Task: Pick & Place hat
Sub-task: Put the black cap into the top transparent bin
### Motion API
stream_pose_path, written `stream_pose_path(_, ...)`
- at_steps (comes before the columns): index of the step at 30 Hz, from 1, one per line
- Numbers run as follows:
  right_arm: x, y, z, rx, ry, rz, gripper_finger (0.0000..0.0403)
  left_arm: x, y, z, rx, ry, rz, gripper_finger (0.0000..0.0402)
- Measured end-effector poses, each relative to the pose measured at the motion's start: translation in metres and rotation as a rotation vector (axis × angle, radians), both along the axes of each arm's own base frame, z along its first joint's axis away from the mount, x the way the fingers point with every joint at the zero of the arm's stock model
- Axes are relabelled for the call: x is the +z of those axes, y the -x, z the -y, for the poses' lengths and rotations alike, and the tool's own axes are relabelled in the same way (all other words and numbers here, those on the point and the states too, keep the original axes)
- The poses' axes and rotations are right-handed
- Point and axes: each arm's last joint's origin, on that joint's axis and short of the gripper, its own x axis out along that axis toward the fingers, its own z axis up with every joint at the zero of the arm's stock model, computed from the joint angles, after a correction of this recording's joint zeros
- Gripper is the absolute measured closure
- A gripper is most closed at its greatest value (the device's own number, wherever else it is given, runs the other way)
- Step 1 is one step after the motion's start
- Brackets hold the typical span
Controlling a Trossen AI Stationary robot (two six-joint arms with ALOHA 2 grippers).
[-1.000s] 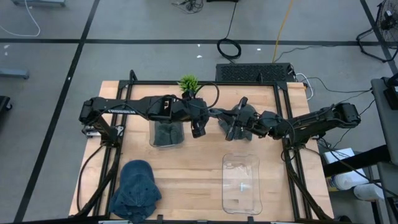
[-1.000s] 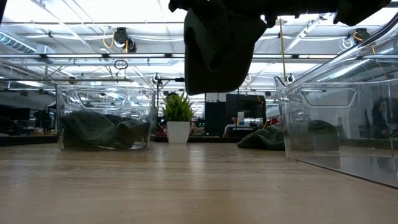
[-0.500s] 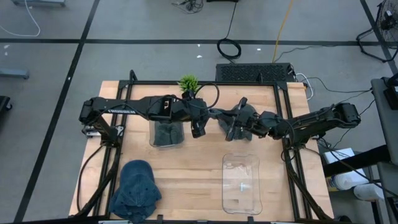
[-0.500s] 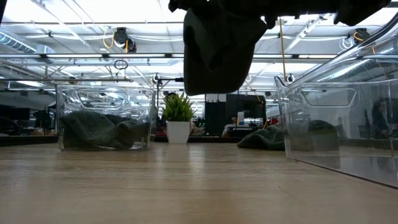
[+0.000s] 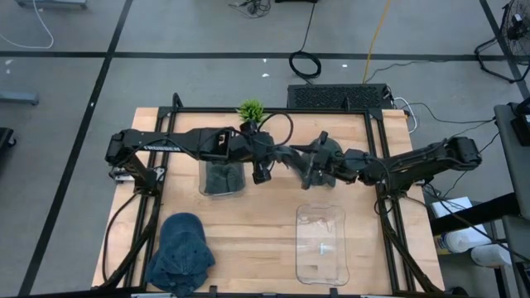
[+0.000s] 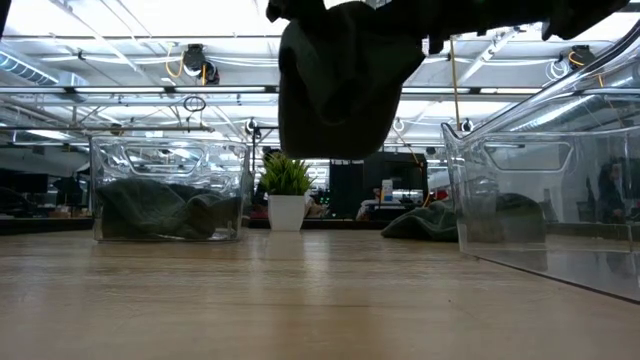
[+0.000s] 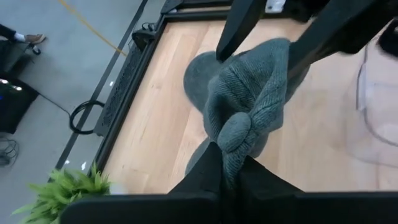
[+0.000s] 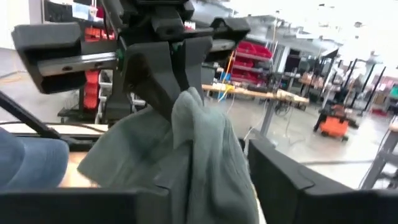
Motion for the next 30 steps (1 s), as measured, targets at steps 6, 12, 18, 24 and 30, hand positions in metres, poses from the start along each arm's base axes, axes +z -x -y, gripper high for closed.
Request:
stream_pose_path(6, 0.002, 0.012, 0.001, 0.004, -0.076, -0.059, 0.0203, -0.003, 0.006, -0.002, 0.064, -0.065, -0.07, 0.0392)
stream_pose_path(12, 0.01, 0.033, 0.002, 0.006, -0.136, -0.105, 0.0178, -0.003, 0.018, -0.004, 0.043, -0.178, -0.196, 0.0393)
stream_pose_path(18, 0.013, 0.05, 0.003, 0.001, -0.178, -0.148, 0.018, 0.003, 0.041, 0.005, 0.003, -0.337, -0.345, 0.0395)
stream_pose_path(24, 0.013, 0.058, 0.004, -0.002, -0.212, -0.18, 0.0187, 0.009, 0.062, 0.02, 0.019, -0.413, -0.423, 0.0397)
stream_pose_path(30, 0.011, 0.058, 0.004, -0.003, -0.232, -0.195, 0.0186, 0.013, 0.078, 0.024, 0.077, -0.438, -0.449, 0.0397)
